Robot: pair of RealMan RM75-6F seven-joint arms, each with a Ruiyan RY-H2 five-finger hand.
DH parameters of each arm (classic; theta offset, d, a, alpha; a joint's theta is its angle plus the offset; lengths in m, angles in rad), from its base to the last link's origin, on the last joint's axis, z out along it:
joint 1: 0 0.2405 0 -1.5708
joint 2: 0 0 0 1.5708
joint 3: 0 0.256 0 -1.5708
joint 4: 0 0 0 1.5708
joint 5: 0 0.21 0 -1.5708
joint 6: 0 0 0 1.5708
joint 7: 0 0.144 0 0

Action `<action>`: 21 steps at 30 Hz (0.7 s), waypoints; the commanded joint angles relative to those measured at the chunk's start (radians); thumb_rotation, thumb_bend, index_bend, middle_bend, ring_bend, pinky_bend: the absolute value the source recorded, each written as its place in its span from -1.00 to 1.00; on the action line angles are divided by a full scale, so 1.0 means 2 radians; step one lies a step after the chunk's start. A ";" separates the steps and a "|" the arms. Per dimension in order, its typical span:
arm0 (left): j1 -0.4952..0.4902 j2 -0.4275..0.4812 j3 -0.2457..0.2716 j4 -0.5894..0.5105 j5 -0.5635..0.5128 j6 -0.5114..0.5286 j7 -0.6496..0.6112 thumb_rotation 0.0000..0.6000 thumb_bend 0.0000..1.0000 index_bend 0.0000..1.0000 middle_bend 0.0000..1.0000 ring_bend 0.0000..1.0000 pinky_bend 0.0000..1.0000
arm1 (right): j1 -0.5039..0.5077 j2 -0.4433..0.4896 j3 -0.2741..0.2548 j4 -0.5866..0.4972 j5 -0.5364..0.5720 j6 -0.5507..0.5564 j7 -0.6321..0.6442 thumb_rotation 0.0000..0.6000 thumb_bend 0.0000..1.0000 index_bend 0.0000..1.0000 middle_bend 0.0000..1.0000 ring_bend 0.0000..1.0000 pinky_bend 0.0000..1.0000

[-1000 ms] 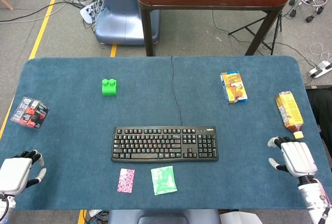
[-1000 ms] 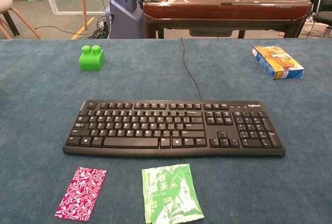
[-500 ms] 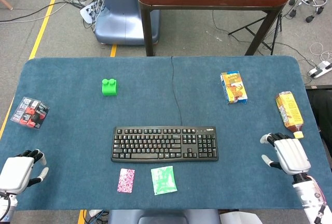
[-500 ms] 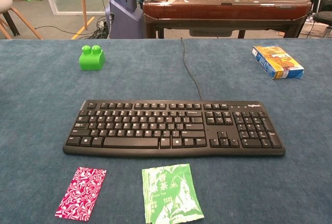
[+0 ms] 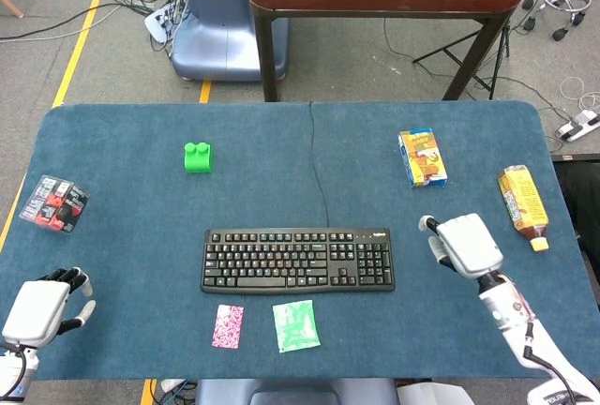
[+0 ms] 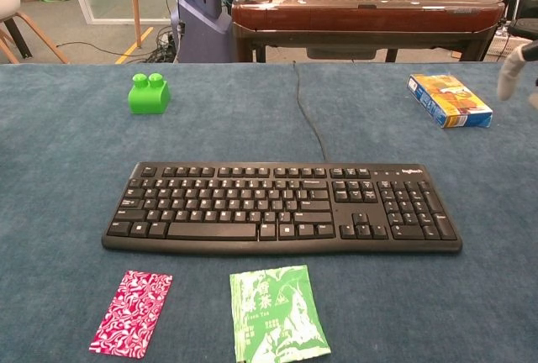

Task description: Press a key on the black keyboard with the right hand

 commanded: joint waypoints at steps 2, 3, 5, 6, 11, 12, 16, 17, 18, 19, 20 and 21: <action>0.001 0.000 0.000 0.001 -0.003 -0.001 0.004 1.00 -0.44 0.10 -0.10 -0.21 0.11 | 0.032 -0.020 0.017 -0.008 0.026 -0.029 -0.038 1.00 0.55 -0.19 0.82 0.80 1.00; 0.001 0.000 0.000 0.001 -0.004 -0.001 0.006 1.00 -0.44 0.10 -0.10 -0.21 0.11 | 0.039 -0.024 0.019 -0.008 0.029 -0.034 -0.044 1.00 0.60 -0.19 0.82 0.80 1.00; 0.001 0.000 0.000 0.001 -0.007 -0.002 0.008 1.00 -0.44 0.10 -0.09 -0.21 0.11 | 0.055 -0.033 0.023 -0.008 0.037 -0.048 -0.056 1.00 0.69 -0.19 0.82 0.80 1.00; 0.002 0.000 0.000 0.001 -0.008 -0.001 0.008 1.00 -0.44 0.10 -0.09 -0.21 0.11 | 0.062 -0.037 0.025 -0.007 0.041 -0.055 -0.061 1.00 0.72 -0.20 0.82 0.80 1.00; 0.002 -0.002 0.002 0.003 -0.004 -0.001 0.004 1.00 -0.44 0.10 -0.09 -0.21 0.11 | 0.096 -0.058 0.028 -0.001 0.055 -0.086 -0.080 1.00 0.81 -0.23 0.83 0.80 1.00; 0.001 -0.002 0.002 0.003 -0.003 -0.001 0.004 1.00 -0.44 0.10 -0.09 -0.21 0.11 | 0.102 -0.061 0.028 0.000 0.058 -0.091 -0.082 1.00 0.83 -0.25 0.83 0.80 1.00; 0.001 -0.003 0.002 0.005 -0.004 -0.003 0.001 1.00 -0.44 0.10 -0.09 -0.21 0.11 | 0.123 -0.074 0.025 -0.002 0.069 -0.108 -0.102 1.00 0.84 -0.28 0.83 0.81 1.00; 0.001 -0.003 0.002 0.005 -0.005 -0.004 0.000 1.00 -0.44 0.10 -0.09 -0.21 0.11 | 0.127 -0.077 0.024 -0.003 0.072 -0.111 -0.108 1.00 0.85 -0.28 0.83 0.81 1.00; 0.001 -0.003 0.002 0.006 -0.005 -0.004 0.000 1.00 -0.44 0.10 -0.09 -0.21 0.11 | 0.133 -0.082 0.024 -0.005 0.076 -0.113 -0.115 1.00 0.87 -0.28 0.83 0.81 1.00; 0.001 -0.003 0.002 0.006 -0.006 -0.004 0.000 1.00 -0.44 0.10 -0.09 -0.21 0.11 | 0.136 -0.086 0.023 -0.006 0.080 -0.115 -0.119 1.00 0.89 -0.28 0.83 0.81 1.00; 0.001 -0.003 0.002 0.006 -0.006 -0.004 -0.001 1.00 -0.44 0.10 -0.09 -0.21 0.11 | 0.140 -0.090 0.022 -0.007 0.083 -0.117 -0.123 1.00 0.91 -0.28 0.83 0.81 1.00; 0.001 -0.003 0.002 0.005 -0.006 -0.004 -0.002 1.00 -0.44 0.10 -0.09 -0.21 0.11 | 0.145 -0.096 0.020 -0.007 0.088 -0.119 -0.129 1.00 0.92 -0.28 0.83 0.82 1.00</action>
